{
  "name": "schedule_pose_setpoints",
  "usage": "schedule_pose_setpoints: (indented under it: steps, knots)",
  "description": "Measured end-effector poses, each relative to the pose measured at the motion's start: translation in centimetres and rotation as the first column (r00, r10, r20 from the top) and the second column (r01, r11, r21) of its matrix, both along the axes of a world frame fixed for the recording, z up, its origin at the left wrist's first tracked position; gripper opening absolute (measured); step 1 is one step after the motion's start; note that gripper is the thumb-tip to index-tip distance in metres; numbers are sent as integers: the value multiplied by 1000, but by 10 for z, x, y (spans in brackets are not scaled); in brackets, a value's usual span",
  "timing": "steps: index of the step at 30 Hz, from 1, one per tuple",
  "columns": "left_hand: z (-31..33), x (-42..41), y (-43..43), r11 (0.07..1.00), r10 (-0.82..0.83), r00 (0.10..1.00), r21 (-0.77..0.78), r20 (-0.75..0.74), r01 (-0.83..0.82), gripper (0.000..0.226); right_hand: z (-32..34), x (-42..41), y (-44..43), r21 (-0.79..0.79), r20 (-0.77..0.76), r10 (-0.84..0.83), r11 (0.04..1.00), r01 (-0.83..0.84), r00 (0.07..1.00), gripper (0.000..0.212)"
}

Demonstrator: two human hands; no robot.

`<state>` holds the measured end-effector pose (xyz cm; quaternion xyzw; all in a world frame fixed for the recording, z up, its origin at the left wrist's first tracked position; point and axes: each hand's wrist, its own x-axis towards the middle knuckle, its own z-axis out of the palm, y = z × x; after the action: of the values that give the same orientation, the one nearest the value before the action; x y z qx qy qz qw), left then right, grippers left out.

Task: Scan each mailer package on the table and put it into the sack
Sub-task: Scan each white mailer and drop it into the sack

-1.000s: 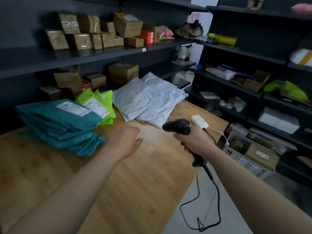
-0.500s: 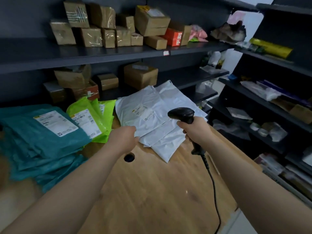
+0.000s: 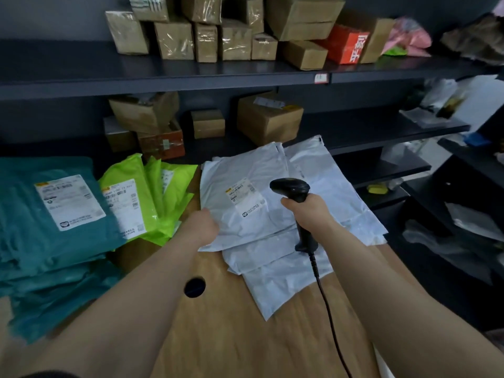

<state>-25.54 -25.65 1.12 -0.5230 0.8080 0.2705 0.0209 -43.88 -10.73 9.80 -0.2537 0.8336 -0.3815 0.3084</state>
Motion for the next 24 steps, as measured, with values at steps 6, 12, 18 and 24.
schedule_pose_setpoints:
  steps: [6,12,18,24]
  knots:
    - [-21,-21,-14,947,288,942,201,-175,-252,33,-17,-19,-18,-21,76,33,999,-31,997,23]
    - [-25,-25,-9,892,425,839,313,-339,-326,24,-17,-25,-13,-54,113,16,998,-10,993,25]
    - [-12,2,35,923,371,798,284,-476,-260,6,-2,-18,33,53,103,96,993,-102,990,30]
    - [-18,61,100,949,285,825,264,-489,-172,29,4,10,78,86,112,200,974,-210,973,30]
